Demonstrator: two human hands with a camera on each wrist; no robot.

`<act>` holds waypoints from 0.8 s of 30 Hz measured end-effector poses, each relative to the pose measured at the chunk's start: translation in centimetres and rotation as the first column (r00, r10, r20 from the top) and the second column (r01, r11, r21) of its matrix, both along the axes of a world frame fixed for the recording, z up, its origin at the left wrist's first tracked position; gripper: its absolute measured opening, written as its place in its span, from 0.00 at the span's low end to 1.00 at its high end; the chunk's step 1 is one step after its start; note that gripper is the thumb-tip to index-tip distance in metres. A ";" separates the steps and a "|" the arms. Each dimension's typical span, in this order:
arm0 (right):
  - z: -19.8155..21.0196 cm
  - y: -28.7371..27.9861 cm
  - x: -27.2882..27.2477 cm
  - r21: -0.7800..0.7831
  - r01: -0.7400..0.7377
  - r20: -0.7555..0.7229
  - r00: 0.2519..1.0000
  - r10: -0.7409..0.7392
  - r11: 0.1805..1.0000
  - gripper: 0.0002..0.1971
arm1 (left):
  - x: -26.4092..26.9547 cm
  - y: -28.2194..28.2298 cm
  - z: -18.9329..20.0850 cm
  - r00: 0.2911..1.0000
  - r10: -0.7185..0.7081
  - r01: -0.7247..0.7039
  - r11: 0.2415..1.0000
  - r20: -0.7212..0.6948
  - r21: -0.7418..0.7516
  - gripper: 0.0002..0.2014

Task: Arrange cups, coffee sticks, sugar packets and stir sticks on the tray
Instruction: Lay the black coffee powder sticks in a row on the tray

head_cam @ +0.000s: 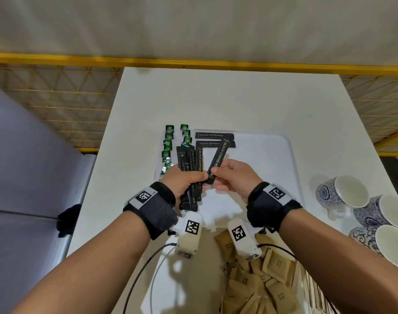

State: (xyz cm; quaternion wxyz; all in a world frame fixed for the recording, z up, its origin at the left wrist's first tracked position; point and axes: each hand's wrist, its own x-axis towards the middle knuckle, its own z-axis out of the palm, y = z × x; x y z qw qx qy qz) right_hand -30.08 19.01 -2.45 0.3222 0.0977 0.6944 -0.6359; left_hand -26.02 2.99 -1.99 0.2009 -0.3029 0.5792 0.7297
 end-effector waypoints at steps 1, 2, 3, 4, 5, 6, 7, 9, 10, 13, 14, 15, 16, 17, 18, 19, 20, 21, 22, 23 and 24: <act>0.0 0.1 -0.2 0.008 0.001 -0.008 1.000 -0.001 1.000 0.04 | 0.0 0.0 0.1 1.000 0.002 -0.002 1.000 -0.010 -0.004 0.10; 0.3 0.2 -0.3 0.024 -0.010 -0.021 1.000 0.011 1.000 0.05 | -0.1 0.0 0.3 1.000 0.015 -0.015 1.000 -0.023 0.004 0.09; 0.6 0.4 -0.5 0.051 -0.040 -0.038 0.998 0.042 0.998 0.08 | -0.2 -0.1 0.5 0.999 0.042 -0.042 0.999 -0.031 0.027 0.08; 0.8 0.7 -0.6 0.087 -0.084 -0.057 0.994 0.089 0.993 0.11 | -0.3 -0.2 0.7 0.997 0.077 -0.076 0.996 -0.030 0.055 0.06; 1.0 1.0 -0.8 0.125 -0.137 -0.077 0.986 0.148 0.983 0.13 | -0.4 -0.3 0.8 0.994 0.110 -0.107 0.992 -0.029 0.072 0.05; 1.2 1.2 -0.8 0.154 -0.190 -0.093 0.974 0.206 0.970 0.15 | -0.5 -0.4 0.9 0.990 0.136 -0.133 0.988 -0.032 0.075 0.05; 1.3 1.4 -0.8 0.168 -0.233 -0.102 0.962 0.252 0.958 0.16 | -0.6 -0.5 1.0 0.987 0.155 -0.152 0.986 -0.037 0.071 0.06; 1.4 1.8 -0.8 0.189 -0.271 -0.118 0.948 0.296 0.944 0.17 | -0.6 -0.7 1.1 0.985 0.169 -0.166 0.984 -0.046 0.065 0.05; 1.4 1.9 -0.9 0.201 -0.265 -0.128 0.948 0.293 0.943 0.16 | -0.6 -0.7 1.2 0.985 0.164 -0.161 0.985 -0.049 0.062 0.04; 1.1 2.2 -1.2 0.164 -0.169 -0.128 0.973 0.191 0.972 0.11 | -0.5 -0.7 1.1 0.985 0.166 -0.163 0.984 -0.038 0.066 0.04; 0.9 2.4 -1.2 0.115 -0.103 -0.100 0.988 0.115 0.988 0.10 | -0.5 -0.6 1.1 0.983 0.182 -0.180 0.981 -0.025 0.078 0.04; 0.7 2.5 -1.3 0.056 -0.023 -0.059 0.998 0.026 0.998 0.09 | -0.5 -0.6 1.1 0.981 0.196 -0.194 0.977 -0.013 0.084 0.03; 0.5 2.7 -1.4 0.001 0.056 -0.016 0.998 -0.056 0.998 0.08 | -0.5 -0.5 1.1 0.979 0.202 -0.201 0.976 -0.007 0.083 0.04; 0.3 2.9 -1.5 -0.036 0.124 0.012 0.992 -0.123 0.992 0.08 | -0.6 -0.5 1.0 0.978 0.209 -0.208 0.975 -0.006 0.078 0.03; 0.2 3.0 -1.7 -0.058 0.174 0.024 0.985 -0.173 0.983 0.08 | -0.6 -0.6 1.0 0.976 0.218 -0.217 0.973 -0.007 0.072 0.03; 0.0 3.1 -2.0 -0.061 0.211 0.019 0.977 -0.210 0.976 0.08 | -0.6 -0.6 1.0 0.973 0.230 -0.229 0.971 -0.009 0.071 0.02; -0.1 3.1 -2.3 -0.048 0.238 0.002 0.971 -0.239 0.970 0.08 | -0.6 -0.8 0.9 0.971 0.240 -0.239 0.968 -0.009 0.073 0.01; -0.1 3.1 -2.8 -0.019 0.258 -0.025 0.966 -0.259 0.966 0.09 | -0.7 -0.9 0.9 0.970 0.244 -0.243 0.967 -0.009 0.074 0.02; -0.3 3.1 -3.3 0.012 0.277 -0.050 0.960 -0.277 0.961 0.09 | -0.7 -1.1 0.8 0.969 0.246 -0.244 0.967 -0.011 0.074 0.03; -0.4 3.0 -3.8 0.042 0.294 -0.070 0.954 -0.290 0.955 0.10 | -0.7 -1.2 0.8 0.970 0.244 -0.242 0.968 -0.013 0.071 0.05; -0.4 2.9 -4.3 0.065 0.306 -0.080 0.950 -0.300 0.950 0.10 | -0.8 -1.4 0.6 0.970 0.241 -0.239 0.969 -0.017 0.067 0.07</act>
